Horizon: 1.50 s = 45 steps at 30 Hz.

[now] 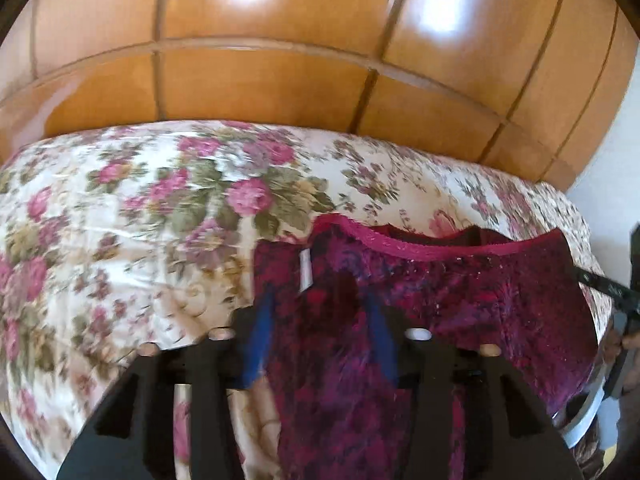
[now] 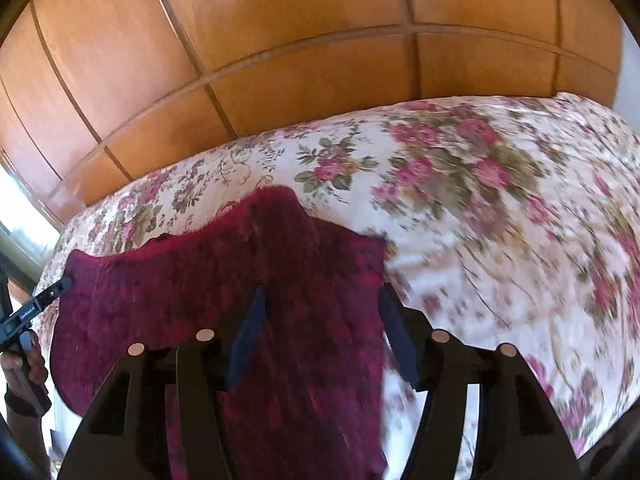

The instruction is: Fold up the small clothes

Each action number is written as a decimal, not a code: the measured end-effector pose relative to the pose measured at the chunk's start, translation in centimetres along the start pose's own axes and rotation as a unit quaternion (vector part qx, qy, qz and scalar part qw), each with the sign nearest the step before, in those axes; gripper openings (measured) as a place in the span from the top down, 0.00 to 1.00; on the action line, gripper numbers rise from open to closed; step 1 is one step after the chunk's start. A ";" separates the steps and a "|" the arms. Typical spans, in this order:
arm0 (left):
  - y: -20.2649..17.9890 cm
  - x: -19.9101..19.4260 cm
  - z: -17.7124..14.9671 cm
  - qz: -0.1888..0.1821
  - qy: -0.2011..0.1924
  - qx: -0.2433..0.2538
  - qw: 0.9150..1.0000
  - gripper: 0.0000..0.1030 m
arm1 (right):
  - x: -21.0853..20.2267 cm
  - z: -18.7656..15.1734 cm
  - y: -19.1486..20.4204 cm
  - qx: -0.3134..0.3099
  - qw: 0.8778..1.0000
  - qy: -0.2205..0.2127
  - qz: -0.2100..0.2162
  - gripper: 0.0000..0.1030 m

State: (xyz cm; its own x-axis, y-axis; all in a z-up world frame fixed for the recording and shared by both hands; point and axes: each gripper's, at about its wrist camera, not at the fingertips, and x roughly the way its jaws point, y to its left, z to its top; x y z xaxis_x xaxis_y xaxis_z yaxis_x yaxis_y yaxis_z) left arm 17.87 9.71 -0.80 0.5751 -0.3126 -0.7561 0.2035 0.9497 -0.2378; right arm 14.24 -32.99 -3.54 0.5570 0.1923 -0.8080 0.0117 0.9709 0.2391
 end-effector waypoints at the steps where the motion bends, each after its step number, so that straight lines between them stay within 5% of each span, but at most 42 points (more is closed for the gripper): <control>1: -0.1 0.4 0.1 0.006 0.003 0.004 1.000 0.85 | 0.7 0.3 0.3 -0.005 1.000 0.007 -0.001 0.51; 3: -0.3 0.4 0.0 0.010 -0.013 0.007 1.000 0.87 | 1.5 0.6 1.0 -0.020 1.000 0.012 0.001 0.75; 7: -0.5 -0.8 0.4 0.017 -0.044 0.001 0.999 0.88 | 0.1 1.0 2.0 -0.038 0.999 -0.021 -0.001 0.83; 14: -0.6 0.9 3.1 0.038 -0.052 -0.008 0.998 0.88 | 1.4 3.3 2.3 -0.024 0.999 -0.041 -0.020 0.83; 23: 0.8 8.0 2.4 0.098 0.025 -0.034 0.994 0.86 | 8.4 2.6 0.0 0.000 0.997 0.010 -0.075 0.83; 26: 0.0 6.5 2.4 0.110 0.005 -0.023 0.994 0.84 | 7.8 2.6 -0.1 0.002 0.998 0.006 -0.066 0.81; 28: -0.5 5.2 2.3 0.121 -0.006 -0.022 0.992 0.75 | 7.0 2.5 -0.2 0.007 0.998 0.004 -0.060 0.69; 34: -2.5 0.4 0.3 0.126 -0.052 -0.016 0.991 0.75 | 3.0 0.3 -0.7 0.029 0.999 -0.013 -0.017 0.45; 41: -5.1 -2.1 -3.7 0.108 -0.055 0.010 0.993 0.75 | -0.8 -5.8 -2.1 0.064 0.998 -0.006 0.025 0.46; 45: -6.0 -2.3 -5.4 0.104 -0.045 0.016 0.993 0.75 | -2.1 -8.3 -2.6 0.076 0.996 -0.009 0.042 0.56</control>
State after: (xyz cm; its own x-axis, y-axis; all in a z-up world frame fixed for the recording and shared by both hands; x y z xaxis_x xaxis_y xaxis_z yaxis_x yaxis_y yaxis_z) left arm 11.09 4.83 -0.91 0.6753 -0.1105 -0.7293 0.0963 0.9935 -0.0614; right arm 6.18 -34.71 -6.93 0.5762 0.2685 -0.7720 0.0894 0.9181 0.3861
